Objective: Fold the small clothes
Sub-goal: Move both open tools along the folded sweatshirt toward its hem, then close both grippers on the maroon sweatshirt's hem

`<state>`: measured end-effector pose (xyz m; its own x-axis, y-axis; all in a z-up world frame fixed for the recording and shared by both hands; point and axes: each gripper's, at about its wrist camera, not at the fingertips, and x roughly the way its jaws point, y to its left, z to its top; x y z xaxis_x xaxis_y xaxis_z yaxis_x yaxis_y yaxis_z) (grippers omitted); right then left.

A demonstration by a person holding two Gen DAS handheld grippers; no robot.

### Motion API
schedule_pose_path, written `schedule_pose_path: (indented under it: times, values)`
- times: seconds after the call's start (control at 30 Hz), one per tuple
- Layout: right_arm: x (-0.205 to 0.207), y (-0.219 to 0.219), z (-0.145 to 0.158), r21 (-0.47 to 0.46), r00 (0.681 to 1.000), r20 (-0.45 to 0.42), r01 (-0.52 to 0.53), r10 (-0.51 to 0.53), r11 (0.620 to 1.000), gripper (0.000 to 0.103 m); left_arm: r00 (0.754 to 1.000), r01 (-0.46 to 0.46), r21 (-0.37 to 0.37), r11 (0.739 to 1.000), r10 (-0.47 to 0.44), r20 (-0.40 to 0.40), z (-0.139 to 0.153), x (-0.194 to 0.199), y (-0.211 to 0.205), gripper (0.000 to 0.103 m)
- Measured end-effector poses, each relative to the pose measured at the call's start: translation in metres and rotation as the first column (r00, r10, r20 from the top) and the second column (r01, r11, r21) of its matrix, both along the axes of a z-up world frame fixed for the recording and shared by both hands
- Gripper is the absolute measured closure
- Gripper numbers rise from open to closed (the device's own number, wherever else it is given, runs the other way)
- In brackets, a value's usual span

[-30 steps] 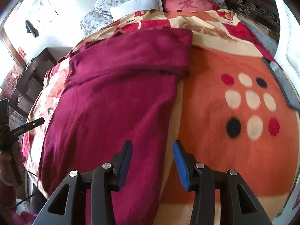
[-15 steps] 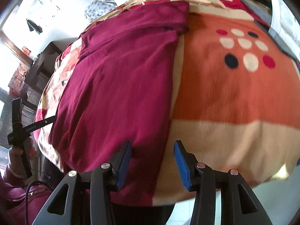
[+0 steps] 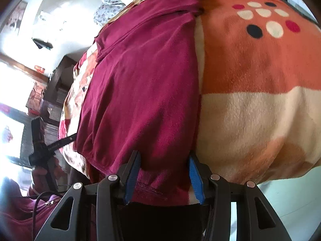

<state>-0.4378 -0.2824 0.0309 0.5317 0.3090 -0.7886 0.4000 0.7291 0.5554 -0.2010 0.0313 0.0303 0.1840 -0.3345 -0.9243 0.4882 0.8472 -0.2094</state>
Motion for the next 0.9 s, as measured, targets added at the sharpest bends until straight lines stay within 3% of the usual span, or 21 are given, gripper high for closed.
schedule_pose_path:
  times: [0.1,0.17,0.23,0.5,0.6,0.63,0.7,0.77,0.9]
  values:
    - [0.0,0.002,0.002,-0.025,1.0,0.008,-0.02,0.02,1.0,0.058,1.0,0.005,0.006,1.0,-0.005,-0.004,0.0,0.0,0.0,0.05]
    - [0.0,0.007,0.008,-0.075,0.998,0.027,-0.048,0.05,0.996,0.074,1.0,0.011,0.004,1.0,-0.011,-0.013,0.0,0.0,0.001,0.05]
    - [0.0,0.008,0.011,-0.088,0.997,0.047,-0.051,0.055,0.995,0.079,1.0,0.016,0.0,1.0,-0.016,-0.022,-0.001,0.0,0.001,0.05]
    - [0.002,0.001,0.002,-0.027,0.998,0.048,-0.05,0.051,0.998,0.08,0.999,0.036,0.012,0.999,-0.036,-0.032,-0.001,-0.004,-0.002,0.05]
    - [0.002,0.004,0.004,-0.065,0.996,0.057,-0.066,0.069,0.996,0.081,0.999,0.046,0.023,0.999,-0.045,-0.028,-0.002,-0.005,-0.006,0.051]
    - [0.001,0.004,0.008,-0.079,0.996,0.071,-0.056,0.062,0.995,0.091,0.999,0.042,0.019,0.999,-0.041,-0.032,-0.002,-0.004,-0.006,0.062]
    - [0.0,0.004,0.015,-0.08,0.993,0.109,-0.037,0.045,0.996,0.094,0.997,0.032,-0.012,0.999,-0.033,-0.065,-0.002,0.0,-0.006,0.088]
    - [0.002,0.004,0.022,-0.088,0.989,0.138,-0.033,0.045,0.996,0.094,0.995,0.014,-0.037,0.999,-0.017,-0.098,-0.002,0.006,-0.005,0.093]
    - [0.006,0.0,0.037,-0.074,0.982,0.181,-0.035,0.048,0.997,0.094,0.998,0.034,-0.055,0.998,-0.037,-0.057,0.011,0.006,-0.009,0.096]
